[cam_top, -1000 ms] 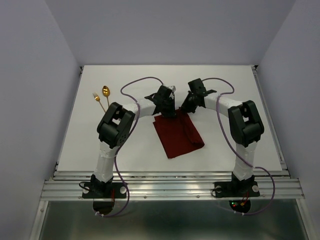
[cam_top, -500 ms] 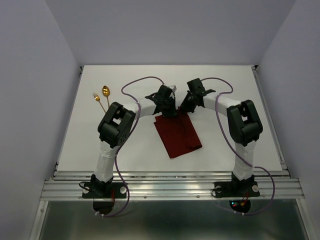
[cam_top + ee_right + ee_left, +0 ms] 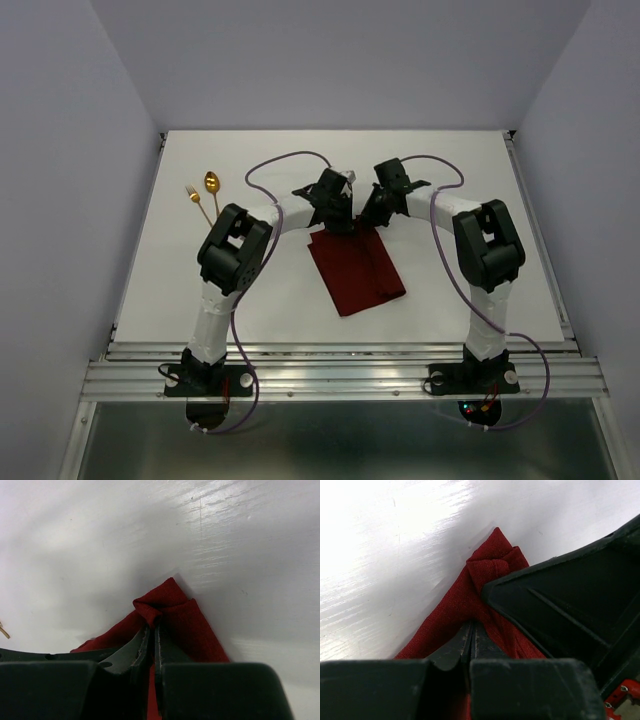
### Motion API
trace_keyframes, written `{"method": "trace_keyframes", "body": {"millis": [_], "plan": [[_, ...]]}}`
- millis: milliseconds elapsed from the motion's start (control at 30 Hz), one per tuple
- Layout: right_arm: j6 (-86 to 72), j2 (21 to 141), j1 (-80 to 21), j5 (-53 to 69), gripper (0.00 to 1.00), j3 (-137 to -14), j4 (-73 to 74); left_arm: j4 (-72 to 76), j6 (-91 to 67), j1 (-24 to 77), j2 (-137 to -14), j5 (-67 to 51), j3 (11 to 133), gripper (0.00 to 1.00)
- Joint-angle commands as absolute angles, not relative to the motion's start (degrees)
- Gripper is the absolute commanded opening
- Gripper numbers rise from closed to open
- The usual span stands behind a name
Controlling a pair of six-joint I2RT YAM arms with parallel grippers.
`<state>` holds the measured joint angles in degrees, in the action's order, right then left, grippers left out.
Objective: Fold the napkin into a case and place the utensils inside
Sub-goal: Fold the lower triangle-folded napkin at the center of the board, then smooth out the 2/3-rectangle-folded napkin at the center of the board.
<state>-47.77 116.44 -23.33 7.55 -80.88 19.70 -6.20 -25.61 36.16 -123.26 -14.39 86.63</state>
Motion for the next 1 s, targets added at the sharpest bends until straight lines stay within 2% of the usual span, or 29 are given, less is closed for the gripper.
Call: {"method": "trace_keyframes", "body": {"millis": [0, 600, 967], "plan": [[-45.71, 114.61, -23.91, 8.79, 0.01, -80.42, 18.46, -10.37, -23.29, 36.12, -125.77, -12.13, 87.80, 0.00], [-44.65, 114.87, -23.91, 8.70, 0.01, -78.31, 17.67, -10.72, -23.03, 35.68, -126.21, -12.31, 88.16, 0.00], [-44.74, 115.57, -23.91, 7.30, 0.04, -78.05, 18.02, -11.08, -23.46, 35.59, -118.75, -9.76, 84.74, 0.05]]}}
